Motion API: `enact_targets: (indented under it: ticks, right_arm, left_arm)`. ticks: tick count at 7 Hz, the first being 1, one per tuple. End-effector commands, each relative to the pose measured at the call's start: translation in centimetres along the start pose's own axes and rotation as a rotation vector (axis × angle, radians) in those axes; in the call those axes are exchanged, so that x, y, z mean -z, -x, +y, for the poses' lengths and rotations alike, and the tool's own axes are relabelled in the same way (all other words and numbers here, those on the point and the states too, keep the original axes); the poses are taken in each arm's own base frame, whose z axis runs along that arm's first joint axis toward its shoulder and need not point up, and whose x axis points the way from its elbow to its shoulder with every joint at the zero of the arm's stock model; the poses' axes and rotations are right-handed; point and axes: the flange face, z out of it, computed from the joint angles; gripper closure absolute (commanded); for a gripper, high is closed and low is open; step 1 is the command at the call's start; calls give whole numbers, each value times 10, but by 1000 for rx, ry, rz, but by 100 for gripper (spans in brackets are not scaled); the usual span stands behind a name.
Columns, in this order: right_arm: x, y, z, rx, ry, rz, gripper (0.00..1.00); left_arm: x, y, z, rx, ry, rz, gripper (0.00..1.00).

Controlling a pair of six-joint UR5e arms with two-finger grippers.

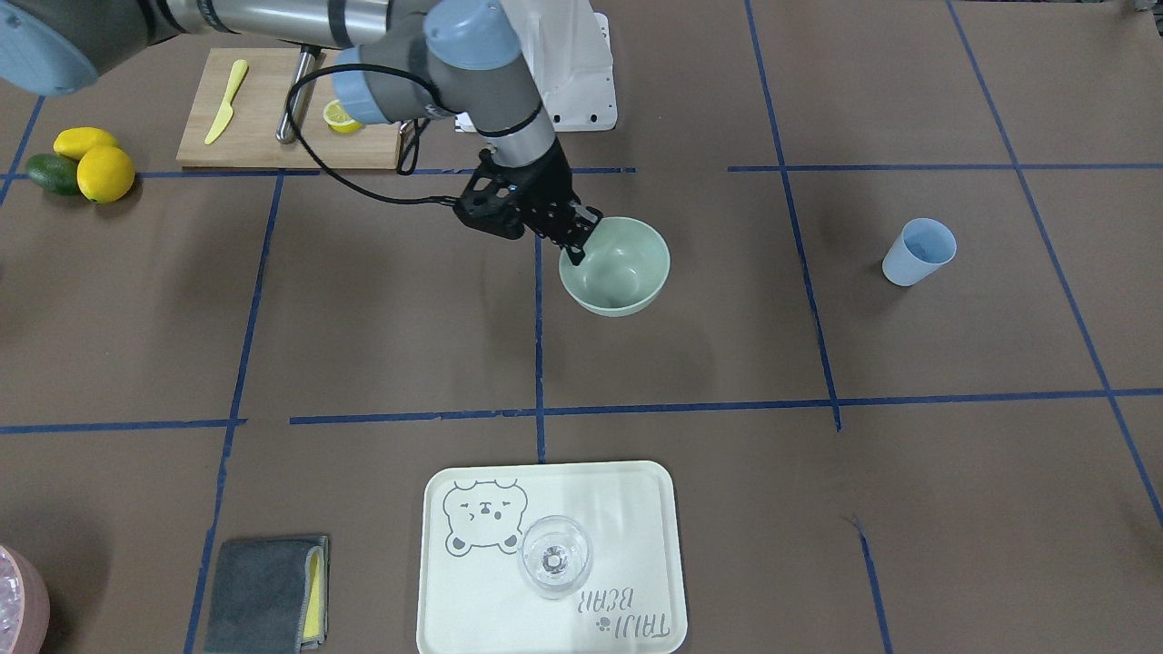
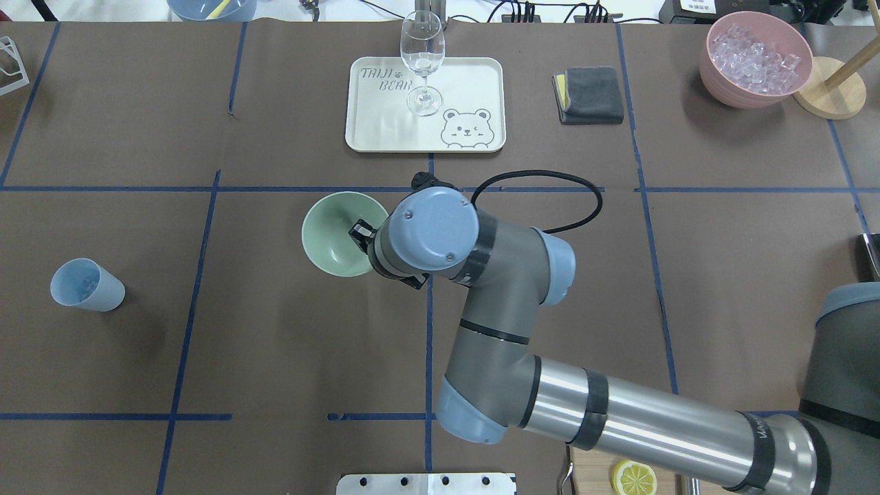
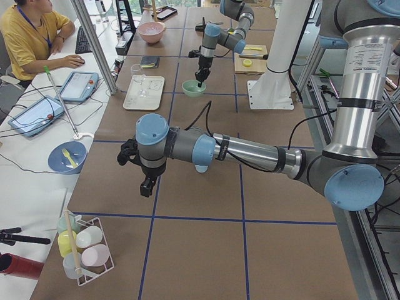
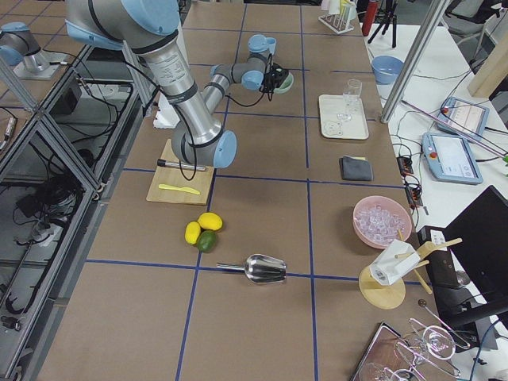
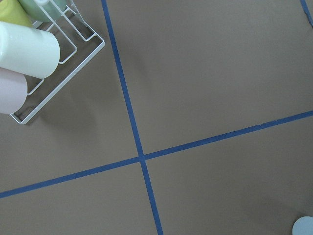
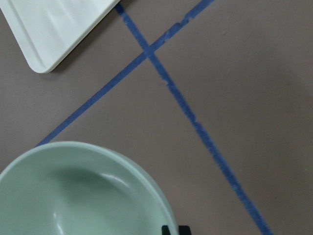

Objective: Pour ice into bowl

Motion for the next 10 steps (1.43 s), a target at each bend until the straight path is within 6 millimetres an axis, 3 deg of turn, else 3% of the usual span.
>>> enact_targets:
  ticks: [1, 2, 3, 4, 5, 6, 7, 8, 9, 10]
  right_arm:
    - [-28, -5, 22, 10, -9, 54, 100]
    - [-29, -7, 25, 10, -5, 59, 49]
    - [-30, -9, 27, 11, -2, 61, 48]
    - [-25, -9, 27, 12, 0, 53, 0]
    - [-1, -10, 24, 14, 18, 21, 0]
    - [57, -29, -5, 2, 15, -8, 0]
    - [126, -52, -53, -25, 29, -54, 0]
    - [169, -78, -102, -56, 44, -74, 0]
    - [171, -90, -117, -31, 40, -57, 0]
    - [164, -99, -122, 2, 28, -42, 0]
  left_arm:
    - [-7, 6, 7, -39, -38, -4, 0]
    - [-7, 6, 8, -45, -43, -4, 0]
    - [-5, 4, 6, -57, -53, -3, 0]
    - [-10, 1, 6, -60, -42, 0, 0]
    - [-34, -25, -2, -123, -13, 24, 0]
    - [-66, -60, -9, -206, 14, 58, 0]
    - [-94, -103, -14, -308, 18, 92, 0]
    - [-112, -145, -16, -228, 2, 135, 0]
    - [-132, -196, -12, -124, -42, 163, 0]
    - [-134, -216, 16, -61, -187, 139, 0]
